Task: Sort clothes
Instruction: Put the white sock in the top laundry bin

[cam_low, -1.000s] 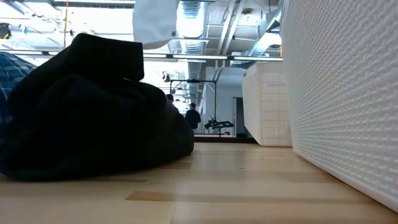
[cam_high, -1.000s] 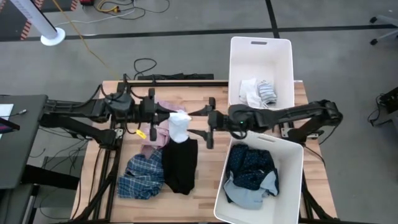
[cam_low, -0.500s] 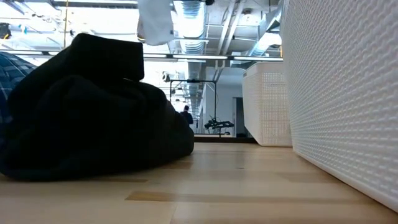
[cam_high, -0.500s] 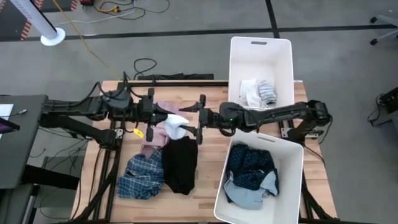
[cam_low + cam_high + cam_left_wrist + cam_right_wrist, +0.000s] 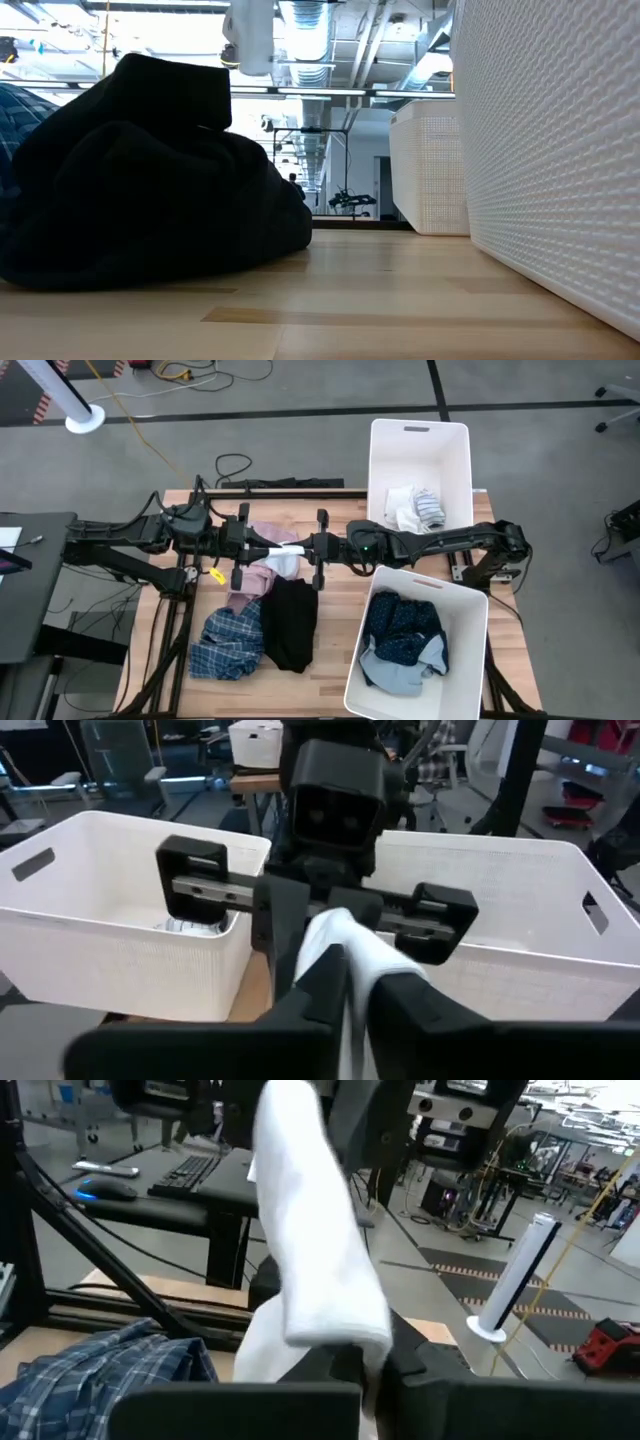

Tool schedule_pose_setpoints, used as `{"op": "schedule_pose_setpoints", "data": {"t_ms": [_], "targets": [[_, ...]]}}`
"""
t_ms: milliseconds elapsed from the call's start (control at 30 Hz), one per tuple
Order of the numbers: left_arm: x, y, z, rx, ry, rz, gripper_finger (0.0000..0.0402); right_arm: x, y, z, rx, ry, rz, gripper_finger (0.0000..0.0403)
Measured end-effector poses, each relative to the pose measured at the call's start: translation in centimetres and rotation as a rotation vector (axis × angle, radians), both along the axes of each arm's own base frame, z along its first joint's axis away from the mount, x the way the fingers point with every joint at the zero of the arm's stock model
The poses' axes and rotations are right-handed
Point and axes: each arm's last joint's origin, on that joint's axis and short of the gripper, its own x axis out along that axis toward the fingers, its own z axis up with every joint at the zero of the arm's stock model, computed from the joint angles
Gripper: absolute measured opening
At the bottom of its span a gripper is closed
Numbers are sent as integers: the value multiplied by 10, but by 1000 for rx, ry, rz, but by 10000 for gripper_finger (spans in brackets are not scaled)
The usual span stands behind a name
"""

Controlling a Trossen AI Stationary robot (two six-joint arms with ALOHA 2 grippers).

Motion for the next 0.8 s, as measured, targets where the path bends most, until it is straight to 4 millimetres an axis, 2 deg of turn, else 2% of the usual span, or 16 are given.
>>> {"op": "schedule_pose_setpoints", "data": {"t_ms": [200, 300, 433, 600, 800], "targets": [[-7, 2, -2, 35, 41, 34, 112, -3, 0, 7, -15, 72, -50, 9], [-16, 3, -3, 44, 66, 56, 159, -10, -1, 17, -32, 104, -87, 4], [-32, 6, -4, 64, 114, 121, 203, -23, -2, 33, -37, 142, -97, 3], [-57, 11, -6, 95, 172, 212, 216, -53, -5, 63, -56, 152, -167, 2], [-71, 12, -18, 71, 291, 228, 217, -97, -18, 91, -97, 147, -349, 1]]}}
